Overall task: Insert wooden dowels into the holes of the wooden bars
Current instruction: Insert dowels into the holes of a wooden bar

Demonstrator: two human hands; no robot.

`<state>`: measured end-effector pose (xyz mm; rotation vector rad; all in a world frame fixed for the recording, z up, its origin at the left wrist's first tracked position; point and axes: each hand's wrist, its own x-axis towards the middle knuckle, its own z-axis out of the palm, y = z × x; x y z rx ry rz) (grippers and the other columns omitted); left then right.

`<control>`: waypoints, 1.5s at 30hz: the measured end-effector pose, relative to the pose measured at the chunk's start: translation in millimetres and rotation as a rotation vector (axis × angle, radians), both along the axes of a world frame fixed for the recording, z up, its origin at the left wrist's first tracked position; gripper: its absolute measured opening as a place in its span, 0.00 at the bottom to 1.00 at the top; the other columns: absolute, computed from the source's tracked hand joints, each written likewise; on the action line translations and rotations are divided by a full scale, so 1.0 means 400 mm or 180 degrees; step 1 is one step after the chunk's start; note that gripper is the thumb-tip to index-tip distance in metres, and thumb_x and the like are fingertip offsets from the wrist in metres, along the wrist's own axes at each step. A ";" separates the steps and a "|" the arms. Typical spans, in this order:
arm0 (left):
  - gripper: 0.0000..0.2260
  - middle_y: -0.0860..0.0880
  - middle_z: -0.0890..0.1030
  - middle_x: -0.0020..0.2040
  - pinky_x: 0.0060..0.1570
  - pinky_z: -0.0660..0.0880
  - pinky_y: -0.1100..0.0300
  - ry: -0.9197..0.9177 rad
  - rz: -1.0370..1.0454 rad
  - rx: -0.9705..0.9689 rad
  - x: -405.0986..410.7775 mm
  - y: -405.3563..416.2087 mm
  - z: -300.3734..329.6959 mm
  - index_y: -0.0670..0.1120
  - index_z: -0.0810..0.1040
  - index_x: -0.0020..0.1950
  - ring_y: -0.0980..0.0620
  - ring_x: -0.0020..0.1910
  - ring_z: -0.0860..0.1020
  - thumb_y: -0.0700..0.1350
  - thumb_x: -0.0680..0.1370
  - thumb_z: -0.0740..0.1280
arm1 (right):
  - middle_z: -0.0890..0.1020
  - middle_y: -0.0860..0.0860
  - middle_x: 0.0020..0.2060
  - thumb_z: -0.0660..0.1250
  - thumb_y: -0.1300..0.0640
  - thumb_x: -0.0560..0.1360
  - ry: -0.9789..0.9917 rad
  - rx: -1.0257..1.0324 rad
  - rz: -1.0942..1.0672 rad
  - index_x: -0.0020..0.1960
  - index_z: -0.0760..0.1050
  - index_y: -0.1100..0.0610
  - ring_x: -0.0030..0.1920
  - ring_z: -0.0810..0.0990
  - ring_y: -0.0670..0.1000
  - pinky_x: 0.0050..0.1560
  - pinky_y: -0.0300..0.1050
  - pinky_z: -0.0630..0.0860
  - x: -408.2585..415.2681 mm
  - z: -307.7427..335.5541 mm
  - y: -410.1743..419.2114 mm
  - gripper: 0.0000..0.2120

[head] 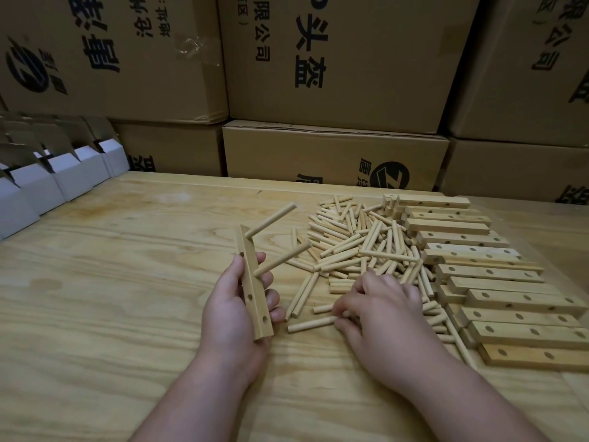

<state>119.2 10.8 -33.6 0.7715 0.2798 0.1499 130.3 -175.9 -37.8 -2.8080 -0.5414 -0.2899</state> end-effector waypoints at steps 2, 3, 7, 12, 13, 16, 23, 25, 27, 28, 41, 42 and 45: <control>0.13 0.50 0.73 0.34 0.24 0.63 0.61 0.0000 0.0002 -0.0002 -0.001 0.000 0.000 0.48 0.80 0.52 0.54 0.27 0.65 0.54 0.82 0.61 | 0.65 0.38 0.48 0.63 0.41 0.78 0.0014 -0.0024 0.0031 0.57 0.78 0.39 0.56 0.61 0.44 0.61 0.47 0.53 -0.001 -0.002 0.002 0.10; 0.13 0.50 0.73 0.33 0.25 0.63 0.61 -0.0001 0.0002 -0.0003 -0.001 0.000 0.000 0.48 0.80 0.52 0.54 0.26 0.65 0.54 0.82 0.60 | 0.65 0.38 0.48 0.63 0.41 0.78 0.0000 -0.0018 0.0046 0.56 0.78 0.40 0.56 0.61 0.44 0.62 0.47 0.52 -0.002 -0.003 0.002 0.10; 0.13 0.50 0.72 0.33 0.25 0.62 0.61 -0.0035 -0.0005 -0.0003 0.000 0.000 0.001 0.48 0.79 0.52 0.54 0.26 0.65 0.54 0.83 0.60 | 0.67 0.37 0.50 0.63 0.44 0.79 -0.0223 0.0192 0.0053 0.54 0.76 0.41 0.58 0.63 0.43 0.61 0.43 0.53 0.000 0.015 -0.001 0.06; 0.13 0.50 0.73 0.33 0.25 0.63 0.61 -0.0071 0.0053 0.0016 0.000 0.000 -0.002 0.48 0.79 0.52 0.54 0.26 0.66 0.54 0.83 0.60 | 0.74 0.34 0.45 0.64 0.47 0.79 -0.0373 0.0528 0.0238 0.51 0.74 0.41 0.53 0.70 0.40 0.62 0.43 0.59 -0.002 0.056 -0.008 0.02; 0.13 0.50 0.73 0.33 0.25 0.63 0.61 -0.0071 0.0066 0.0028 0.001 -0.001 -0.003 0.48 0.79 0.52 0.54 0.26 0.66 0.54 0.83 0.60 | 0.74 0.33 0.44 0.64 0.47 0.79 -0.0380 0.0571 0.0293 0.51 0.75 0.41 0.52 0.71 0.39 0.61 0.42 0.60 -0.005 0.061 -0.009 0.02; 0.13 0.50 0.73 0.33 0.24 0.63 0.61 -0.0049 0.0088 0.0030 0.003 -0.001 -0.003 0.48 0.80 0.51 0.54 0.26 0.66 0.55 0.82 0.61 | 0.75 0.34 0.44 0.65 0.47 0.79 -0.0393 0.0650 0.0457 0.52 0.76 0.41 0.52 0.71 0.39 0.59 0.40 0.63 -0.013 0.070 -0.004 0.03; 0.13 0.50 0.74 0.34 0.25 0.63 0.61 -0.0015 0.0105 0.0043 0.004 0.001 -0.004 0.50 0.81 0.50 0.53 0.26 0.66 0.56 0.82 0.61 | 0.77 0.37 0.46 0.67 0.50 0.78 -0.0326 0.0581 0.0737 0.52 0.77 0.44 0.52 0.71 0.42 0.58 0.42 0.69 -0.020 0.073 0.002 0.03; 0.13 0.51 0.74 0.34 0.25 0.65 0.60 0.0019 0.0126 0.0080 0.003 0.002 -0.005 0.51 0.82 0.49 0.53 0.26 0.67 0.56 0.82 0.61 | 0.76 0.37 0.45 0.68 0.51 0.78 -0.0332 0.0558 0.0784 0.51 0.77 0.44 0.51 0.71 0.42 0.57 0.41 0.69 -0.021 0.073 0.003 0.03; 0.13 0.51 0.74 0.34 0.25 0.66 0.60 0.0022 0.0171 0.0095 0.003 0.003 -0.005 0.52 0.83 0.49 0.54 0.26 0.67 0.56 0.82 0.62 | 0.76 0.37 0.45 0.69 0.51 0.77 -0.0336 0.0543 0.0806 0.51 0.77 0.45 0.51 0.70 0.42 0.57 0.41 0.69 -0.022 0.075 0.003 0.03; 0.13 0.51 0.74 0.34 0.25 0.66 0.61 0.0020 0.0200 0.0099 0.003 0.003 -0.005 0.52 0.83 0.49 0.54 0.26 0.67 0.56 0.82 0.62 | 0.76 0.37 0.45 0.69 0.52 0.77 -0.0342 0.0538 0.0822 0.51 0.77 0.45 0.51 0.70 0.42 0.56 0.41 0.69 -0.022 0.076 0.003 0.03; 0.11 0.50 0.72 0.39 0.21 0.63 0.63 0.0134 0.0481 0.0271 0.008 -0.011 0.001 0.51 0.82 0.50 0.57 0.25 0.66 0.54 0.82 0.63 | 0.76 0.36 0.44 0.66 0.48 0.77 -0.0453 0.0730 0.1193 0.49 0.77 0.43 0.50 0.72 0.39 0.53 0.43 0.72 -0.026 0.087 0.003 0.03; 0.11 0.50 0.72 0.39 0.20 0.63 0.64 0.0121 0.0479 0.0262 0.008 -0.011 0.001 0.50 0.81 0.51 0.57 0.25 0.66 0.54 0.82 0.63 | 0.76 0.36 0.44 0.66 0.48 0.77 -0.0442 0.0783 0.1202 0.50 0.77 0.43 0.51 0.72 0.39 0.54 0.42 0.72 -0.026 0.087 0.003 0.03; 0.11 0.50 0.72 0.38 0.20 0.63 0.63 0.0096 0.0445 0.0246 0.006 -0.010 0.000 0.50 0.81 0.52 0.57 0.24 0.67 0.54 0.82 0.63 | 0.77 0.36 0.44 0.68 0.50 0.77 -0.0424 0.0921 0.1193 0.50 0.79 0.45 0.52 0.74 0.39 0.55 0.39 0.72 -0.026 0.085 0.003 0.03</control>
